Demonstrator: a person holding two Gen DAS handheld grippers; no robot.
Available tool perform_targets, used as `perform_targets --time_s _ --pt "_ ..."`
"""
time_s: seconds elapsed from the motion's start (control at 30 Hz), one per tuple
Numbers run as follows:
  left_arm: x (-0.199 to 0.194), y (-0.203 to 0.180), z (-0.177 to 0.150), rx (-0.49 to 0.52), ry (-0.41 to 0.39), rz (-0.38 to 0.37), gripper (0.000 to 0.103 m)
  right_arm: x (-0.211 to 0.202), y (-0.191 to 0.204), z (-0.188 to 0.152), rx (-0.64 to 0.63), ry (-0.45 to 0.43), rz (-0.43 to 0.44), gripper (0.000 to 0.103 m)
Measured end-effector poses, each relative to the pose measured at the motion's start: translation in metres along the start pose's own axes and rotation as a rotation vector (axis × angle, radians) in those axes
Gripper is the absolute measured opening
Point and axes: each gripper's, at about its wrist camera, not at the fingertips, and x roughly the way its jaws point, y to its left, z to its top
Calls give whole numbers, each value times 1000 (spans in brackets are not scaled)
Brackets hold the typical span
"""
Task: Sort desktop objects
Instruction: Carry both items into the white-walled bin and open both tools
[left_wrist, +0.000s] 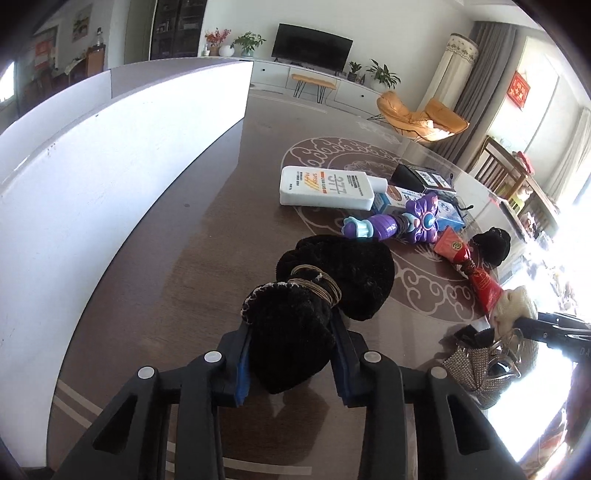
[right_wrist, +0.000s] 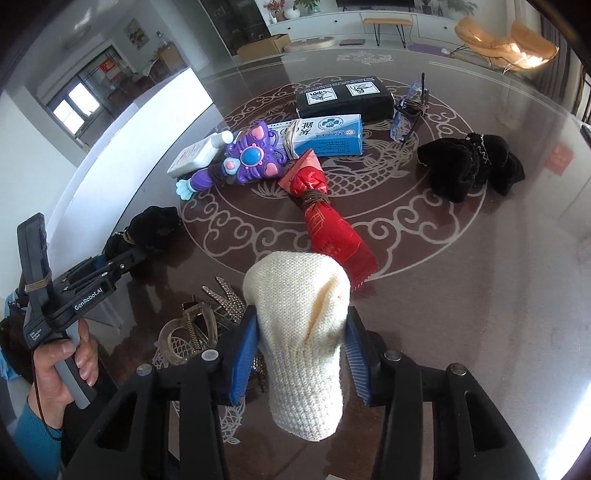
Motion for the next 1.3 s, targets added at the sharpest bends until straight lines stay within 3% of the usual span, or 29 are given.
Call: perform_targets --time_s 0.13,0.23,0.37,0.53,0.7,0.8,0.9,0.93,1.0,1.07,1.2,1.3 --pt "-28 14 3 -86 -97 -95 35 -49 -4 6 -37 -141 -108 44" --pt "-56 12 2 -84 -142 -138 35 -78 -1 12 -75 -216 -174 44" --pt "-114 23 21 -71 -231 -127 35 -88 35 31 -135 -254 -108 44" --pt "-157 97 64 -136 -280 19 35 -63 138 76 -241 -271 106 44" --pt "-151 187 84 -248 -190 196 35 -30 273 121 -367 -281 315 44" --pt "-137 217 85 -270 -132 274 35 0 341 141 -419 -238 356 44" --pt "-120 229 82 -282 -64 299 37 39 390 149 -471 -178 320 45" --pt "-115 232 81 -288 -40 308 42 51 400 149 -483 -163 299 45" --pt "-107 237 77 -294 -5 322 55 76 413 148 -485 -102 265 52" --pt "-107 236 71 -290 -14 350 76 96 412 150 -463 -41 244 75" --pt "-129 224 59 -263 -98 366 77 85 382 146 -398 -113 264 77" --pt "-149 195 56 -213 -171 300 77 47 341 127 -376 -226 254 87"
